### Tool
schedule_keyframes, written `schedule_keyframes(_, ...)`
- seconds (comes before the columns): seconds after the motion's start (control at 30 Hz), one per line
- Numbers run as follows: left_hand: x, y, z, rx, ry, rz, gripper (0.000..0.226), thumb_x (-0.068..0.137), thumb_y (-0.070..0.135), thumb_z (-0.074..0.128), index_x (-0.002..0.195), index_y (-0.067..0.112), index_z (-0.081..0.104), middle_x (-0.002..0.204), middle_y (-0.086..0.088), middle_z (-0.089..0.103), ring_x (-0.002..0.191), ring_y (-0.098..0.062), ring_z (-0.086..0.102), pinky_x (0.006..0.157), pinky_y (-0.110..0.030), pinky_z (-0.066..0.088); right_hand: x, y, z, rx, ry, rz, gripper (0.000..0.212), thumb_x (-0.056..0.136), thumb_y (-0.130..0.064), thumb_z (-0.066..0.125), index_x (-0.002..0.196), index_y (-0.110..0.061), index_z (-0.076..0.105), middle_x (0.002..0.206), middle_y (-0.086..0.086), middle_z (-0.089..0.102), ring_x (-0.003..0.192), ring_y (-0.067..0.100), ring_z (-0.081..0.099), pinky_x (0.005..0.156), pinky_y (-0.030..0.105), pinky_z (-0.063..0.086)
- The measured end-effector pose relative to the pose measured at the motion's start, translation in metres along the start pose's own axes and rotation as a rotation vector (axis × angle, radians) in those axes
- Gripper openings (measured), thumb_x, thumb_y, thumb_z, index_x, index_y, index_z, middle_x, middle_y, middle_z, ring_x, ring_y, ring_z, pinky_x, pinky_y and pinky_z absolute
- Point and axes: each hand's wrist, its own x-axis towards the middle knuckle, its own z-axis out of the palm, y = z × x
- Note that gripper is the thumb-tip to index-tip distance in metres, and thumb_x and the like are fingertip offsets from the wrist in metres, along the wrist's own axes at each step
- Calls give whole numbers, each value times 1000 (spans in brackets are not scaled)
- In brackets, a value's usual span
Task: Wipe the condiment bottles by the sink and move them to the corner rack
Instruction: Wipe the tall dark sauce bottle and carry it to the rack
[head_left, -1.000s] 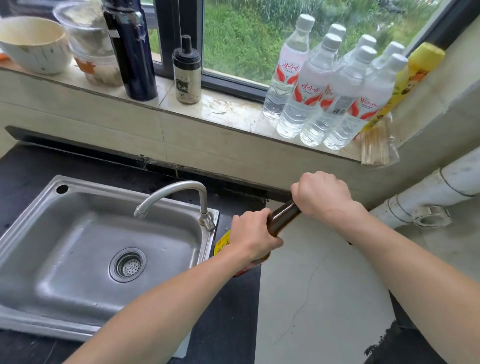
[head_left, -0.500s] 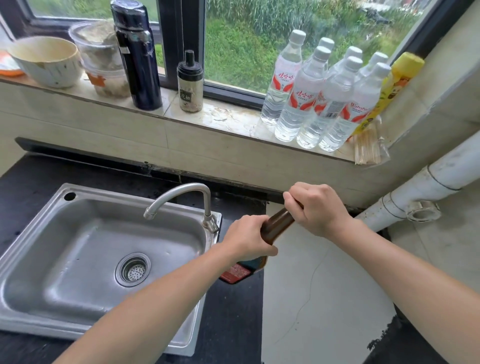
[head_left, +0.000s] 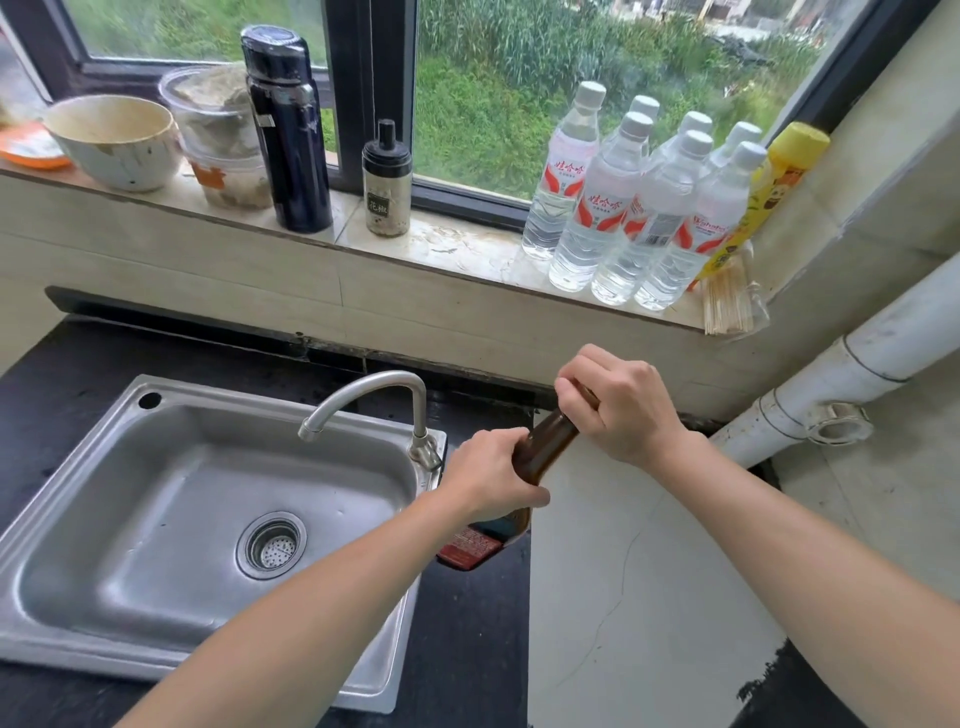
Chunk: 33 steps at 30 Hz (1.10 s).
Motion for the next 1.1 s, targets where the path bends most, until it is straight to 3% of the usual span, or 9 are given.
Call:
schedule_keyframes(0.13, -5, 0, 6, 92, 89, -29, 36, 58, 46, 71, 80, 23, 54, 77, 2, 66, 78, -25, 63, 74, -37, 54, 4, -11, 7, -40, -90, 235, 39, 89, -32, 39, 59, -9, 50, 55, 3, 46, 54, 31, 45, 52, 32, 39)
schedule_keyframes(0.23, -7, 4, 9, 182, 166, -62, 34, 62, 45, 70, 79, 24, 48, 74, 4, 60, 74, -25, 56, 80, -37, 48, 19, -25, 5, -174, -303, 603, 30, 90, -26, 42, 71, -7, 56, 67, 7, 47, 71, 33, 48, 63, 33, 38)
schedule_keyframes(0.3, -9, 7, 11, 229, 188, -59, 33, 65, 44, 69, 78, 26, 46, 72, 5, 54, 73, -24, 51, 81, -37, 43, 28, -28, -2, -208, -441, 711, 23, 91, -25, 41, 80, -9, 53, 81, 9, 50, 80, 32, 48, 69, 33, 39)
schedule_keyframes(0.4, -10, 5, 9, 201, 164, -63, 33, 63, 45, 70, 78, 25, 47, 74, 5, 58, 76, -25, 58, 75, -36, 42, 30, -29, -3, -189, -461, 669, 30, 92, -31, 41, 72, -10, 50, 82, 9, 53, 77, 32, 51, 67, 33, 40)
schedule_keyframes(0.53, -12, -7, -6, -21, 74, -48, 33, 58, 40, 76, 66, 29, 45, 68, 7, 58, 70, -20, 58, 60, -29, 44, 5, -26, 4, -55, -29, 120, 37, 94, -41, 43, 80, -12, 62, 76, 3, 61, 58, 28, 55, 52, 33, 47)
schedule_keyframes(0.63, -18, -9, -10, -8, -7, 33, 34, 58, 37, 75, 61, 32, 41, 62, 9, 51, 63, -18, 51, 55, -27, 39, -6, -17, 8, 7, -31, -47, 38, 95, -32, 39, 77, -8, 62, 72, 4, 57, 50, 27, 50, 45, 34, 46)
schedule_keyframes(0.8, -21, -8, -3, 93, 101, -19, 33, 61, 41, 72, 68, 29, 43, 67, 6, 55, 69, -22, 55, 63, -30, 44, 1, -32, 12, -25, -76, 224, 38, 90, -28, 38, 62, -7, 51, 60, 6, 51, 57, 33, 49, 53, 37, 44)
schedule_keyframes(0.97, -22, -2, 7, 264, 224, -84, 30, 67, 40, 67, 78, 25, 44, 71, 6, 52, 71, -22, 44, 85, -38, 39, 22, -43, 3, -133, -412, 709, 22, 91, -23, 41, 77, -8, 50, 81, 10, 49, 79, 34, 48, 69, 33, 39)
schedule_keyframes(1.1, -20, -6, 5, 229, 143, -67, 31, 65, 42, 69, 77, 26, 45, 73, 6, 58, 71, -22, 49, 82, -37, 44, 21, -40, 1, -108, -445, 647, 31, 91, -33, 41, 75, -8, 52, 76, 8, 53, 78, 33, 51, 67, 34, 42)
